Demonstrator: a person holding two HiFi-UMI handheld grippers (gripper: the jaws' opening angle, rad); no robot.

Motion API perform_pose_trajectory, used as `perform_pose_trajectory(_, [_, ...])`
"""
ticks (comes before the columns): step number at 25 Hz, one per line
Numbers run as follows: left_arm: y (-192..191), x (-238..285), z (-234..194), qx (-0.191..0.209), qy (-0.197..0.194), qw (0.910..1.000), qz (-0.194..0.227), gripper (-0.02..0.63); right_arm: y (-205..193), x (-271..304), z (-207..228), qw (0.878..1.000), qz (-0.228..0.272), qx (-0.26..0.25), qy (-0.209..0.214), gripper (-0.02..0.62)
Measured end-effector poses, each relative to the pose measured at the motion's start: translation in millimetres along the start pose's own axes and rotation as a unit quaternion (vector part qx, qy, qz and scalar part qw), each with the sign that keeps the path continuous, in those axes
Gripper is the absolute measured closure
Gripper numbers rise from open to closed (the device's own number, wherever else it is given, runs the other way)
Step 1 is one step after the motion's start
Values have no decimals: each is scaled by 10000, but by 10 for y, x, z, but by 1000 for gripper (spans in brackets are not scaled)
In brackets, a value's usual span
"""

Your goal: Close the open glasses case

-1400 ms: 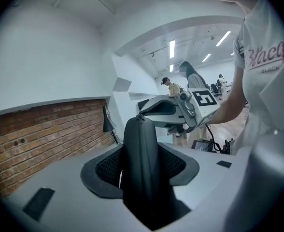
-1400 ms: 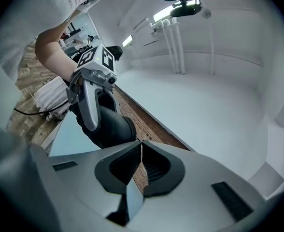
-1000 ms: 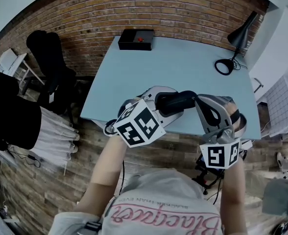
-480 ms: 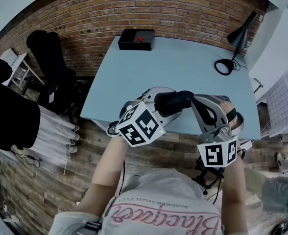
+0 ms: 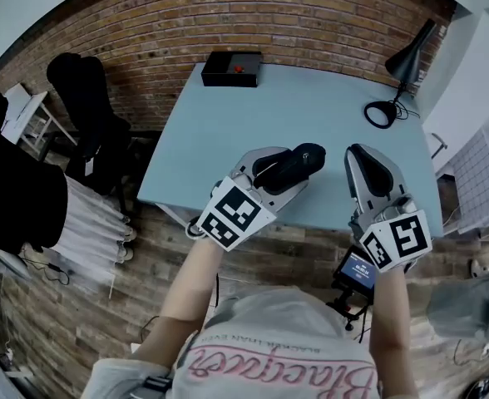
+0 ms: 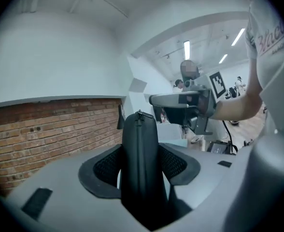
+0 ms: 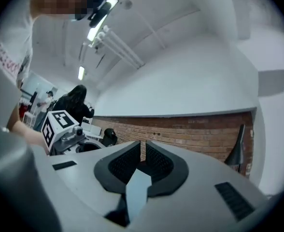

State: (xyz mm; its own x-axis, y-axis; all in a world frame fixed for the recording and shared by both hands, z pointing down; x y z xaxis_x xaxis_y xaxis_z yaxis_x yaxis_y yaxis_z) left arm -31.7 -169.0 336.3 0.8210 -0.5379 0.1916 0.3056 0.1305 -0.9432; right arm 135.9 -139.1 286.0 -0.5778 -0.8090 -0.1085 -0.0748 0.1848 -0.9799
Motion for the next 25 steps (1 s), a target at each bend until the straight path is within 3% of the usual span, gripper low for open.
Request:
perform_pose_trajectory(4, [59, -51, -113, -645, 539, 9950, 545, 367, -112, 1, 96, 9965, -131, 698, -432, 540])
perform_pose_trajectory(8, [81, -67, -188, -1339, 773, 9831, 978, 367, -148, 10, 100, 9939, -188, 832, -705, 535])
perform_pose_trajectory(13, [14, -26, -264, -1921, 966, 9702, 1115, 367, -152, 61, 91, 9936, -245, 802, -761, 559])
perform_pose_trajectory(17, [-6, -2, -279, -1840, 1336, 9681, 1051, 367, -268, 110, 100, 9918, -531, 639, -971, 578])
perform_pose_trajectory(21, [-24, 19, -273, -1370, 1912, 9682, 850, 367, -357, 137, 46, 9915, -647, 418, -1050, 580])
perform_pose_trajectory(25, [13, 38, -238, -1040, 2216, 9656, 880, 367, -403, 129, 42, 9907, -614, 444, -1130, 580])
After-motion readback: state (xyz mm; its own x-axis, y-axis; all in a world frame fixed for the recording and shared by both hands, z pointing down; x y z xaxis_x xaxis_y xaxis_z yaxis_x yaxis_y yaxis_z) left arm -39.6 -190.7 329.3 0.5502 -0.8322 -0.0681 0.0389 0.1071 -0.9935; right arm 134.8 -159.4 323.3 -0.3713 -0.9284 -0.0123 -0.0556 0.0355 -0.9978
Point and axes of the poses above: the fingertips, and each gripper's own axes: x forward along the fingers, z to its right, y out of its top, the point moved 7 cm from there along -x, backward along the fingers, and after that the axes turned 1 degree about x, right-handed, at the moved point
